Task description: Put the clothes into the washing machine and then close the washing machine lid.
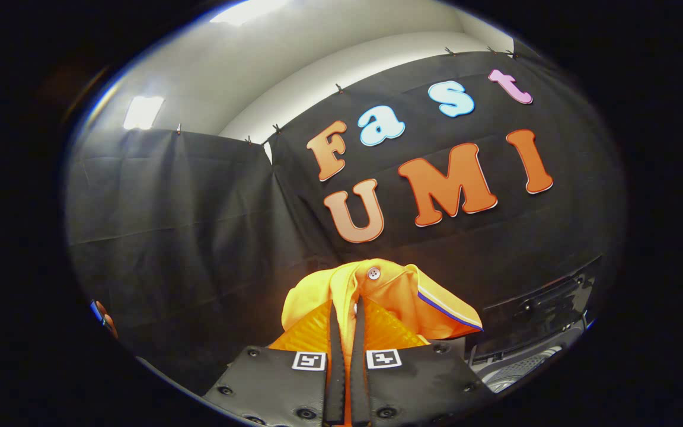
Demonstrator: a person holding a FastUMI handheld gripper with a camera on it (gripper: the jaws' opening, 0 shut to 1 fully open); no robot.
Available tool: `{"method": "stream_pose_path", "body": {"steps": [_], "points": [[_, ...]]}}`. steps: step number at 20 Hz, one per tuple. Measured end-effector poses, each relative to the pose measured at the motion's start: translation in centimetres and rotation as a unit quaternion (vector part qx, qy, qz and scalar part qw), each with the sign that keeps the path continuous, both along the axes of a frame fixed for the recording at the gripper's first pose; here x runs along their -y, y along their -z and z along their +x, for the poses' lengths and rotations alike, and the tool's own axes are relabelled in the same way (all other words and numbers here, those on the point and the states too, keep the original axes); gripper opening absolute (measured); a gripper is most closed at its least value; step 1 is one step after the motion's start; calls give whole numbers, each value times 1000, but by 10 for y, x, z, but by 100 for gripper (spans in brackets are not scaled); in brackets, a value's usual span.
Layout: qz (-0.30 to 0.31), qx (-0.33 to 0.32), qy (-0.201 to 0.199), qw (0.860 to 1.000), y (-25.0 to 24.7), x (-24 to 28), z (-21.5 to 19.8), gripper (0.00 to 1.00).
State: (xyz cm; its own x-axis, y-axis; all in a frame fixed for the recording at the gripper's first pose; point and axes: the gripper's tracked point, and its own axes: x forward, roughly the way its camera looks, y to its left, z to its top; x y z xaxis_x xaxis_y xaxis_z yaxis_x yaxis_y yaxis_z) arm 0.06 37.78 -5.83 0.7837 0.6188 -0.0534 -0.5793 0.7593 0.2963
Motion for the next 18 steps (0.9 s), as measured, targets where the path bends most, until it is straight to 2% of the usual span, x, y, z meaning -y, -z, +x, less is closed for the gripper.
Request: {"method": "stream_pose_path", "body": {"steps": [8,18], "points": [[-7,20,67,997,-21,139,45,11],[-45,-13,119,992,26,262,88,11]]}}
